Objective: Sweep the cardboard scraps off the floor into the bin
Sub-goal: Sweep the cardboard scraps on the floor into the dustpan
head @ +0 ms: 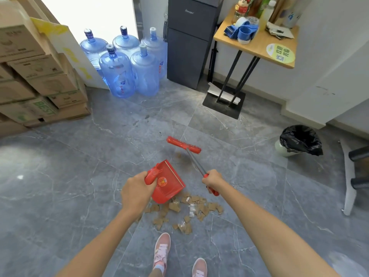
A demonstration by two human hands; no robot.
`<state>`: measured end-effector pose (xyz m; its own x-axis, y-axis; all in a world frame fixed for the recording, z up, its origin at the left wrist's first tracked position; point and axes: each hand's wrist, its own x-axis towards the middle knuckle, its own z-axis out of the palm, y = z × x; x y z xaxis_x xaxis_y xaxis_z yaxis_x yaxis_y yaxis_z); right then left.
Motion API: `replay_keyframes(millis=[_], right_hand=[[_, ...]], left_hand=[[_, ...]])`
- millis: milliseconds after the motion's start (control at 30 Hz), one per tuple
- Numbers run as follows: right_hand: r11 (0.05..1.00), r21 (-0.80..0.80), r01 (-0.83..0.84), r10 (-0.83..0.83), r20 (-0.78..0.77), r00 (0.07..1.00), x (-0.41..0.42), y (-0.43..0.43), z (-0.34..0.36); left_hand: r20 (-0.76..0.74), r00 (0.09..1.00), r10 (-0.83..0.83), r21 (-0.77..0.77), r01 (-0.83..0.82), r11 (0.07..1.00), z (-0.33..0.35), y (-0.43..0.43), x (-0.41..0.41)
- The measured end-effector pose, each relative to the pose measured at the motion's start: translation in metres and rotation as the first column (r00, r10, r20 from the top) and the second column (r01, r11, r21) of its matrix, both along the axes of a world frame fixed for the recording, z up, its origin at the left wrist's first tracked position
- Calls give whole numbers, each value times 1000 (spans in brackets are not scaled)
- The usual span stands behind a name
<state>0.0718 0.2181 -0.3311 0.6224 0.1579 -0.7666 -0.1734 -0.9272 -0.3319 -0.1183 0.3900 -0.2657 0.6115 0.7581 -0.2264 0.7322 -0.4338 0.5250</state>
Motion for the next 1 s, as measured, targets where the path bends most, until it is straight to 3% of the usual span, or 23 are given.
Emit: replay_keyframes(millis=[267, 433, 533, 833, 1000], right_hand=[[977, -140, -158, 166, 50, 985, 31, 68, -61], [875, -313, -370, 388, -3, 921, 8, 34, -71], [838, -337, -429, 449, -20, 893, -15, -10, -72], [823, -358, -441, 426, -124, 896, -98, -144, -49], [880, -286, -380, 365, -106, 925, -142, -198, -31]], left_hand=[[37, 998, 50, -62, -47, 997, -31, 55, -3], [9, 996, 92, -62, -91, 994, -39, 70, -16], [-17, 996, 88, -50, -88, 995, -41, 69, -22], [-72, 997, 4, -11, -4, 1000, -24, 29, -40], [-70, 997, -45, 1, 45, 999, -11, -5, -60]])
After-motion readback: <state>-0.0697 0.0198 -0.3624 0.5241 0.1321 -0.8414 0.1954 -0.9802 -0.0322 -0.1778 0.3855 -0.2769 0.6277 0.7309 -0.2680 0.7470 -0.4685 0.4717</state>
